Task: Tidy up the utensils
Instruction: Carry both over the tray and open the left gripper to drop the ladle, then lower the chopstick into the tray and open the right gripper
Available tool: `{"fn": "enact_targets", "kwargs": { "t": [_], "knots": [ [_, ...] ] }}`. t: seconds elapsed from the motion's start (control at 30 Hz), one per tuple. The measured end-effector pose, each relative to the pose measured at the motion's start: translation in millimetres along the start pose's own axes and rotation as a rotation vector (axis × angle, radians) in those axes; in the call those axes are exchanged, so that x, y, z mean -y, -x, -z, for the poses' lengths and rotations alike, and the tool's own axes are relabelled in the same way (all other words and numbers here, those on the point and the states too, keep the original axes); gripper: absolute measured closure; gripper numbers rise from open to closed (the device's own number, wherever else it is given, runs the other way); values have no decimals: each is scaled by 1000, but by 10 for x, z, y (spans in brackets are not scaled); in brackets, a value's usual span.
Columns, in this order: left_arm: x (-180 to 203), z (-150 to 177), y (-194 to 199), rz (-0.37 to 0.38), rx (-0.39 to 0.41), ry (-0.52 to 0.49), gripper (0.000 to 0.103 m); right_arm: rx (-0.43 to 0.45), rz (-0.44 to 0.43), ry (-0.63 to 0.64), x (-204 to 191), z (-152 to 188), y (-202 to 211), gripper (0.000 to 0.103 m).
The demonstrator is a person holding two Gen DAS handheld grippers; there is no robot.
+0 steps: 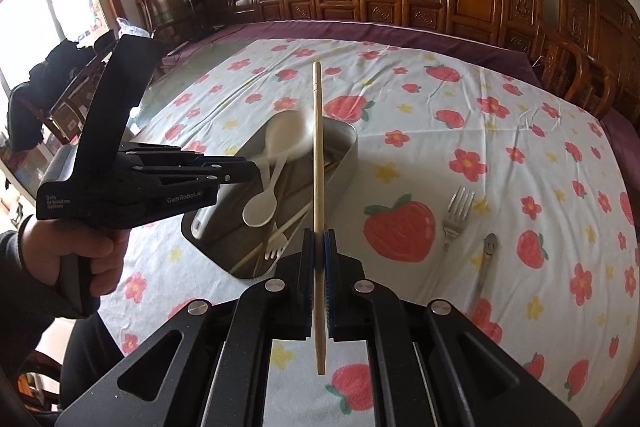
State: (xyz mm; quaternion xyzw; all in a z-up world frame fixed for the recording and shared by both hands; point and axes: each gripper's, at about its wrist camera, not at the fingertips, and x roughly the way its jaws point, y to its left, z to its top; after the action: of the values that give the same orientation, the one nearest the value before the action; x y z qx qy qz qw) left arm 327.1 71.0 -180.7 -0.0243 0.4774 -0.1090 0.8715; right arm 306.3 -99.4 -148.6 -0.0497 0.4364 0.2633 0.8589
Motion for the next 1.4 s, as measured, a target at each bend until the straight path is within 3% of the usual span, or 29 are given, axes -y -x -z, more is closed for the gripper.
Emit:
{"fn": "enact_targets", "kwargs": {
  "t": [0.7, 1.13, 1.4],
  "knots": [
    [-510, 210, 589, -64, 81, 61, 86, -53, -147, -115, -411, -369, -712, 97],
    [-655, 301, 724, -84, 94, 79, 86, -70, -124, -160, -439, -422, -948, 95],
    [-606, 289, 739, -82, 98, 69, 86, -52, -118, -121, -394, -396, -861, 94]
  ]
}}
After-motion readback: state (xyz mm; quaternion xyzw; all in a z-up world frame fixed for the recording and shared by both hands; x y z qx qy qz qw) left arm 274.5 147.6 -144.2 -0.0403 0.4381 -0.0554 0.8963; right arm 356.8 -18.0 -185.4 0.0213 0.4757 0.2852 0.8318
